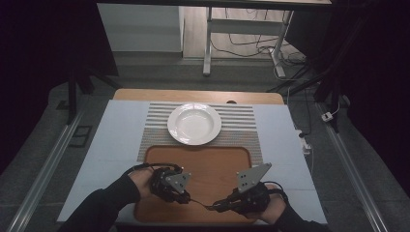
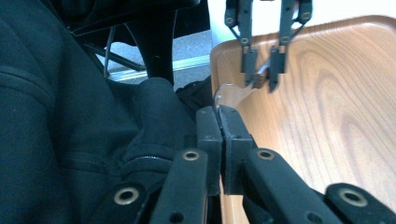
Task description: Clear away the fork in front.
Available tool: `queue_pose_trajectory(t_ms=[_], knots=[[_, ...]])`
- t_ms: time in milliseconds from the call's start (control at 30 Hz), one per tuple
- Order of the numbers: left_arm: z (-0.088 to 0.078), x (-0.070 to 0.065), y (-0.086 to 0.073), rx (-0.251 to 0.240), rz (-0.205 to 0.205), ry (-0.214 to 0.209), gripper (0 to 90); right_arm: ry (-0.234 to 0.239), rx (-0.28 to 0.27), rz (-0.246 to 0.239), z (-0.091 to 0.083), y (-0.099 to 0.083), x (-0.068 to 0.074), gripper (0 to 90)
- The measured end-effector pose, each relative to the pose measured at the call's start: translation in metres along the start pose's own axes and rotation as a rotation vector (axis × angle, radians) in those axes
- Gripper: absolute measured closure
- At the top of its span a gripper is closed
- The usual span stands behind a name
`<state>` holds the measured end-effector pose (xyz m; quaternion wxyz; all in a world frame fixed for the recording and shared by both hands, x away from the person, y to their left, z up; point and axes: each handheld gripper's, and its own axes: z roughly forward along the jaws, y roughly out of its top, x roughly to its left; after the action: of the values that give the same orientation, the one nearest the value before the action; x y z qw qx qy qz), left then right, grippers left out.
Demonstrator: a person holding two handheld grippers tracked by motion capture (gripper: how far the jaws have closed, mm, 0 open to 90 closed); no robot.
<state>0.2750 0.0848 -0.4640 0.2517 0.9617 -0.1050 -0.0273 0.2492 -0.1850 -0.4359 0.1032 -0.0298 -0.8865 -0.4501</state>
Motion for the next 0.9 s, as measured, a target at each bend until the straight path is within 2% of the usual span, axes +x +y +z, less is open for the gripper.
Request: queue_pose_trajectory(t_ms=[67, 167, 233, 300, 367, 400, 433, 467, 533, 633, 667, 700, 733, 767, 800, 900], knots=[[0.001, -0.002, 0.0, 0.002, 0.019, 0.004, 79.5, -0.01, -0.001, 0.004, -0.001, -0.001, -0.001, 84.9], [0.001, -0.002, -0.001, -0.004, 0.001, -0.006, 80.3, -0.02, -0.008, 0.015, -0.002, -0.003, -0.004, 82.9], [0.0, -0.002, -0.002, -0.007, -0.015, -0.012, 80.3, -0.048, -0.006, 0.019, -0.002, -0.004, -0.005, 80.9], [-0.001, -0.002, -0.003, -0.012, -0.049, -0.021, 80.3, -0.061, -0.008, 0.02, -0.002, -0.004, -0.004, 79.5], [-0.002, -0.002, -0.005, -0.018, -0.083, -0.017, 80.3, -0.105, -0.011, 0.026, -0.003, -0.004, -0.004, 73.1], [-0.004, -0.003, -0.007, -0.024, -0.117, -0.005, 80.3, -0.118, -0.01, 0.029, -0.004, -0.005, -0.004, 70.5], [-0.004, -0.003, -0.007, -0.024, -0.117, -0.005, 80.3, -0.134, -0.002, 0.033, -0.005, -0.005, -0.004, 68.3], [-0.006, -0.003, -0.01, -0.028, -0.149, 0.003, 80.2, -0.156, -0.004, 0.041, -0.005, -0.006, -0.004, 66.1], [-0.007, -0.004, -0.011, -0.031, -0.16, 0.008, 80.2, -0.202, 0.0, 0.055, -0.007, -0.007, -0.004, 62.7], [-0.009, -0.006, -0.015, -0.031, -0.209, 0.023, 80.2, -0.271, -0.012, 0.085, -0.011, -0.009, -0.003, 55.8], [-0.01, -0.007, -0.017, -0.029, -0.229, 0.032, 80.2, -0.291, -0.017, 0.095, -0.013, -0.01, -0.003, 52.9], [-0.011, -0.007, -0.019, -0.029, -0.251, 0.039, 80.2, -0.291, -0.017, 0.095, -0.013, -0.01, -0.003, 52.9], [-0.011, -0.008, -0.02, -0.027, -0.271, 0.046, 80.2, -0.336, -0.032, 0.111, -0.016, -0.013, -0.001, 47.6], [-0.012, -0.009, -0.021, -0.023, -0.289, 0.06, 80.2, -0.358, -0.034, 0.123, -0.018, -0.014, -0.001, 44.8], [-0.012, -0.009, -0.023, -0.018, -0.31, 0.064, 80.2, -0.358, -0.034, 0.123, -0.018, -0.014, -0.001, 44.8], [-0.013, -0.01, -0.026, -0.004, -0.375, 0.084, 80.2, -0.42, -0.045, 0.157, -0.024, -0.017, 0.003, 37.3]])
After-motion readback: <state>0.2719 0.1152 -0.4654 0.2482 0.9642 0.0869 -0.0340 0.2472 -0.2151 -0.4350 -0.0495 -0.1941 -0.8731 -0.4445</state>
